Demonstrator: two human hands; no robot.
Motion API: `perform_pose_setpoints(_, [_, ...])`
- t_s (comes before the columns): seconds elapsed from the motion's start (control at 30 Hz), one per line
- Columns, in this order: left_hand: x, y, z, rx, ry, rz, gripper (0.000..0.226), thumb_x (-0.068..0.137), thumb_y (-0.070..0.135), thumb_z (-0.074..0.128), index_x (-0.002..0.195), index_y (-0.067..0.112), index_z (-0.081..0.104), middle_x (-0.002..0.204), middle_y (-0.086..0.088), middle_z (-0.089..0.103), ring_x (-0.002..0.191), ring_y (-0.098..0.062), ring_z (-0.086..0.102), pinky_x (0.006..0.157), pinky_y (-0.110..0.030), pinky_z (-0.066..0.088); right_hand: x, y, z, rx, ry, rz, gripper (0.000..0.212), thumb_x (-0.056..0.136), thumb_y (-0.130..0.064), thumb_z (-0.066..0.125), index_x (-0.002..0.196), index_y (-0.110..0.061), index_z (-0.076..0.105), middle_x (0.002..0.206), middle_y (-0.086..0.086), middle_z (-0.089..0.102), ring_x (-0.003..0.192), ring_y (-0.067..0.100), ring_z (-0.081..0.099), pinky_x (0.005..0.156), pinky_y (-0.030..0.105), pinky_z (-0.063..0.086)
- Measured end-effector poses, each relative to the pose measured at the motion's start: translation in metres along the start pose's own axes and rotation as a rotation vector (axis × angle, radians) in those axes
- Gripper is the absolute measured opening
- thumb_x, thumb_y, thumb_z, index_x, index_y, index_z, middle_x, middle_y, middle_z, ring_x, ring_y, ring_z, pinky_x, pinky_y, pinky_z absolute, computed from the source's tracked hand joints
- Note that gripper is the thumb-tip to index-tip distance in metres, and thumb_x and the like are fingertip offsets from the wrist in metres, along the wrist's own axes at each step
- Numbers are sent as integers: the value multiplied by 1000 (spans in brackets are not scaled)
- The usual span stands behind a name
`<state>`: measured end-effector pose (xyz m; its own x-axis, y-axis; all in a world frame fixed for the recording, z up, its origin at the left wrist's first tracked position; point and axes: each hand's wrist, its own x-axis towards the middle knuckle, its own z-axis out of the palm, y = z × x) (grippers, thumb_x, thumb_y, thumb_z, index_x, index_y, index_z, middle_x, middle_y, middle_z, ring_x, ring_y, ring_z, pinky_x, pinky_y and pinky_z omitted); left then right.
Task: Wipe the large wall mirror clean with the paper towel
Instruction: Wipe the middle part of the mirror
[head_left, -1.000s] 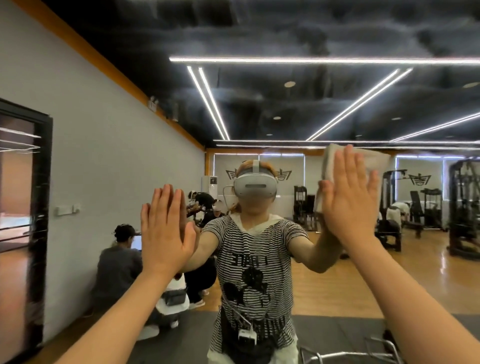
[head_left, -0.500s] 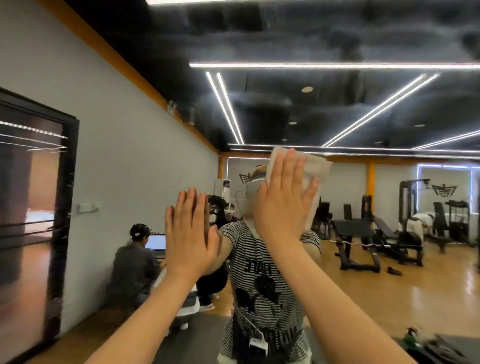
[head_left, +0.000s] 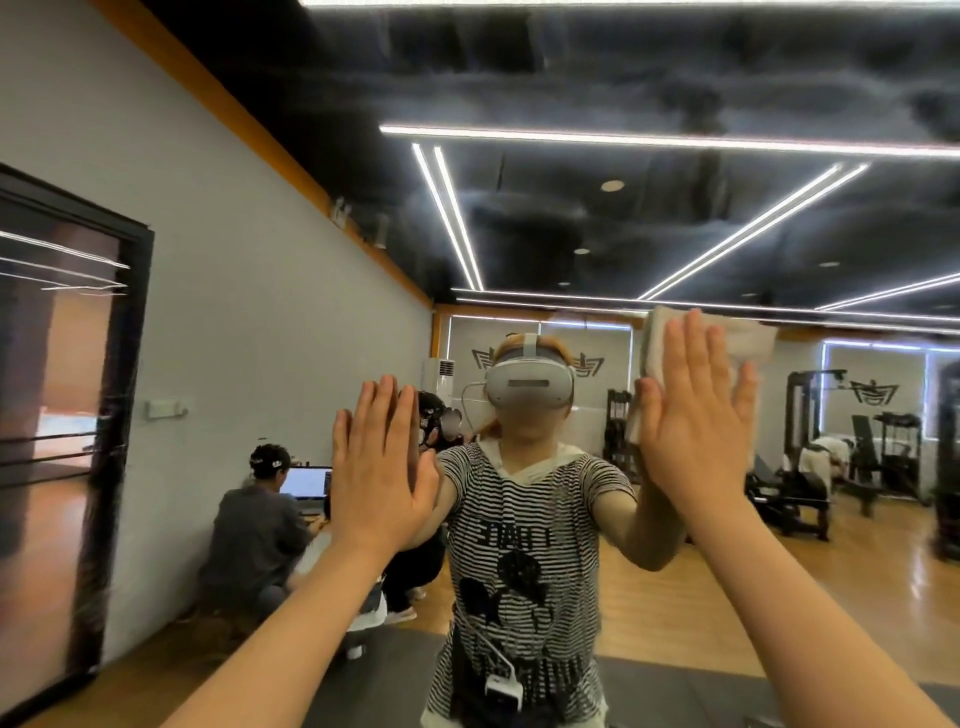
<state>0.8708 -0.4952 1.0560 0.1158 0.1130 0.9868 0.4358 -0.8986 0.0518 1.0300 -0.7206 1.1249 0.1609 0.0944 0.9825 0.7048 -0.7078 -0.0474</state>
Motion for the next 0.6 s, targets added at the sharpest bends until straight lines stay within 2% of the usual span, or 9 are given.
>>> perform_pose_setpoints(0.23, [0, 3, 0, -2, 11, -9, 68, 87, 35, 37, 149, 9, 25, 155, -15, 27, 145, -26, 16, 118, -39, 1, 1, -51, 11, 104, 76, 287, 64, 99, -40, 14, 155, -13, 0, 163, 5, -3, 149, 22, -4, 116, 41, -14])
perform_pose_setpoints(0.37, [-1, 2, 1, -10, 15, -3, 68, 87, 35, 38, 149, 10, 24, 156, -14, 26, 145, -26, 15, 118, -39, 1, 1, -102, 20, 99, 67, 125, 60, 100, -39, 14, 153, -14, 0, 159, 4, -6, 149, 24, 2, 116, 42, -8])
perform_pose_setpoints(0.47, [-1, 1, 1, -16, 22, 5, 68, 87, 34, 39, 149, 9, 25, 156, -12, 24, 145, -24, 14, 119, -38, 0, -4, -140, 29, 114, 97, 50, 59, 99, -37, 18, 152, -11, 12, 158, 7, 9, 147, 25, 13, 117, 45, -2])
perform_pose_setpoints(0.6, [-1, 0, 0, -27, 28, 15, 69, 86, 32, 40, 149, 10, 24, 156, -8, 19, 146, -19, 10, 119, -37, 1, -9, -148, 38, 124, 117, 10, 59, 99, -36, 23, 152, -10, 15, 160, 9, 14, 147, 20, 9, 117, 45, -5])
